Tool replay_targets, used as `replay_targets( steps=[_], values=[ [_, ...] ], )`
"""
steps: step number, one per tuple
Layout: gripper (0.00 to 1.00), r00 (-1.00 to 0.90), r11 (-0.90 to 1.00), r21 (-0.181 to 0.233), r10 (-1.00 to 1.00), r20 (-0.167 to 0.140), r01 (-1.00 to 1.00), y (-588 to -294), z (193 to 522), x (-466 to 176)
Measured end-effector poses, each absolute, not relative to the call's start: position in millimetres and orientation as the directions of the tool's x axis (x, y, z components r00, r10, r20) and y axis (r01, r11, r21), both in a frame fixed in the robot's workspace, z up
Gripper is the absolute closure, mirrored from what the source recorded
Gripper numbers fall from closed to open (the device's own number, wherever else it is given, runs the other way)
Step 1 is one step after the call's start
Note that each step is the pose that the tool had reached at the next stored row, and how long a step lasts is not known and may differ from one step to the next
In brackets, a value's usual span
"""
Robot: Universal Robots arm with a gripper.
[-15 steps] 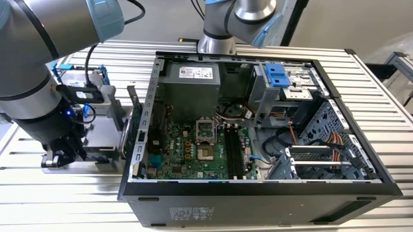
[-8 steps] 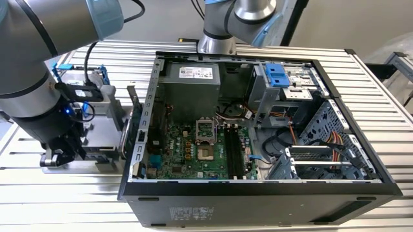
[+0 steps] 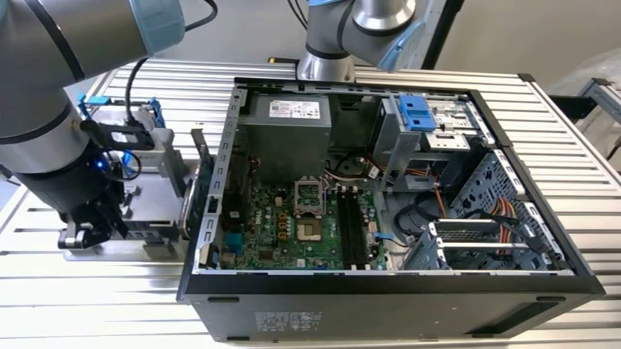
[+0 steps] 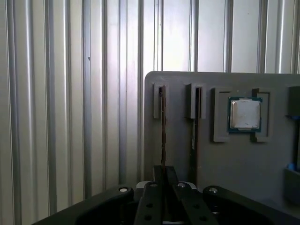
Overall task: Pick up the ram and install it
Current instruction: 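Pick up the ram and move it above insertion slot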
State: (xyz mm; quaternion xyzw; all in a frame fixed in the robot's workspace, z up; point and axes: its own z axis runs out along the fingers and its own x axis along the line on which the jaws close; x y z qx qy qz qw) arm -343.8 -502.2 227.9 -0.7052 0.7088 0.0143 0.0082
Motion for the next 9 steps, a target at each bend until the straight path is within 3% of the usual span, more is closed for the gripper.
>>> replay_targets(
  steps=[9],
  values=[
    [1.00,-0.005,0.005,0.009,-0.999,-0.032,-1.000,-502.2,237.6,-343.8]
  ],
)
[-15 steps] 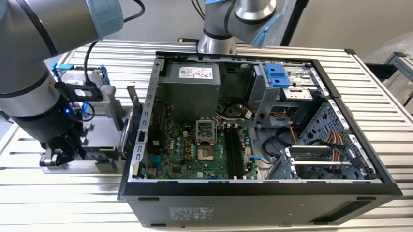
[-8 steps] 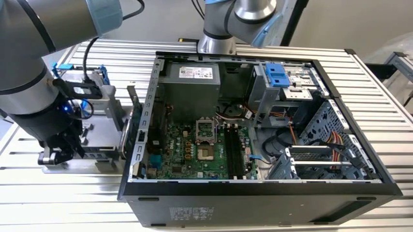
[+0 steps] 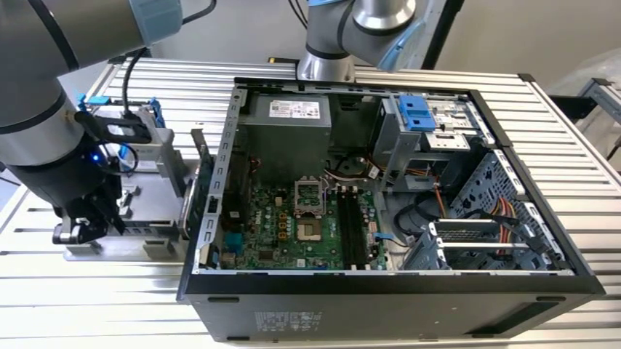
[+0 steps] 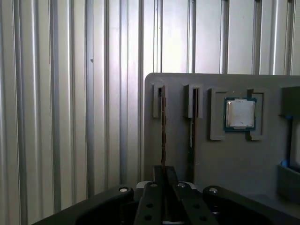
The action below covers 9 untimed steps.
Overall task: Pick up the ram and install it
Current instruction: 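Pick up the ram and move it above insertion slot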
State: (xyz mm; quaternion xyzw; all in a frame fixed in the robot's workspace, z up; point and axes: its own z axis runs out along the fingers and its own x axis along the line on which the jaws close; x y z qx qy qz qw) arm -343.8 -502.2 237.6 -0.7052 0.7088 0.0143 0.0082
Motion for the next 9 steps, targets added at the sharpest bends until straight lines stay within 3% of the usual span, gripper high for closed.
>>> replay_targets(
  steps=[9],
  values=[
    [1.00,-0.005,0.005,0.009,-0.999,-0.032,-1.000,-502.2,247.9,-343.8]
  ],
)
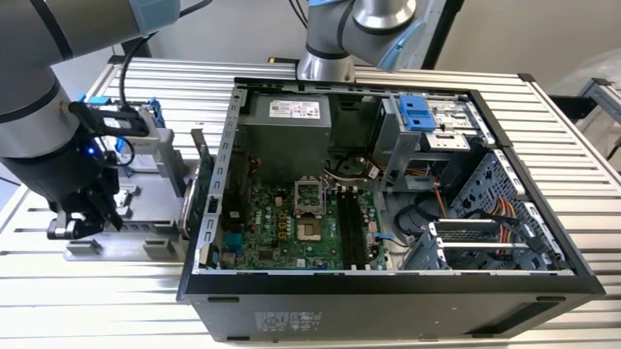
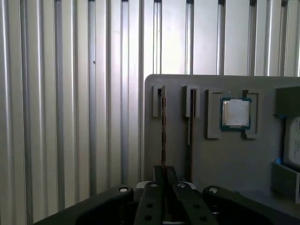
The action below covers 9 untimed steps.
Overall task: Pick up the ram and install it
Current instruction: 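Pick up the ram and move it above insertion slot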
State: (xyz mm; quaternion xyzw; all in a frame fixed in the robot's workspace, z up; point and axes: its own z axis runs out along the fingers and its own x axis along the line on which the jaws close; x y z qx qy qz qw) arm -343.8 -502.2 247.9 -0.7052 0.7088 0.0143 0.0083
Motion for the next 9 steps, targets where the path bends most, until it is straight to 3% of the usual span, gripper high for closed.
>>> replay_targets(
  steps=[9],
  values=[
    [1.00,-0.005,0.005,0.009,-0.999,-0.032,-1.000,-502.2,258.1,-343.8]
  ],
)
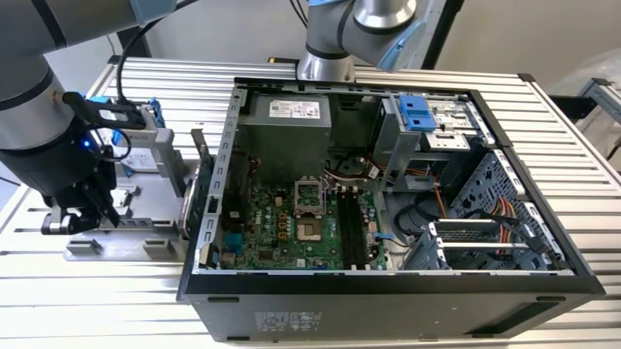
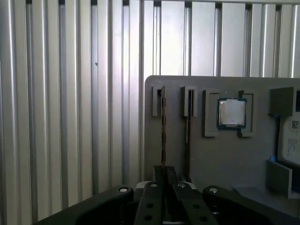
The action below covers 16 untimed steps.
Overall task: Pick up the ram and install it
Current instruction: 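Pick up the ram and move it above insertion slot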
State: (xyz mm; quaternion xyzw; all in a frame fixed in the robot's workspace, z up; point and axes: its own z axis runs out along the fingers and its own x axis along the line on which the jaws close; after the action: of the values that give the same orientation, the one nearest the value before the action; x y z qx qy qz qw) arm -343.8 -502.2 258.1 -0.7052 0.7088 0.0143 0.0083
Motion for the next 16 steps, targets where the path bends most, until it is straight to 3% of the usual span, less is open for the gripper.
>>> replay_targets(
  steps=[16],
  values=[
    [1.00,-0.005,0.005,0.009,-0.999,-0.032,-1.000,-502,277,-344]
  ],
)
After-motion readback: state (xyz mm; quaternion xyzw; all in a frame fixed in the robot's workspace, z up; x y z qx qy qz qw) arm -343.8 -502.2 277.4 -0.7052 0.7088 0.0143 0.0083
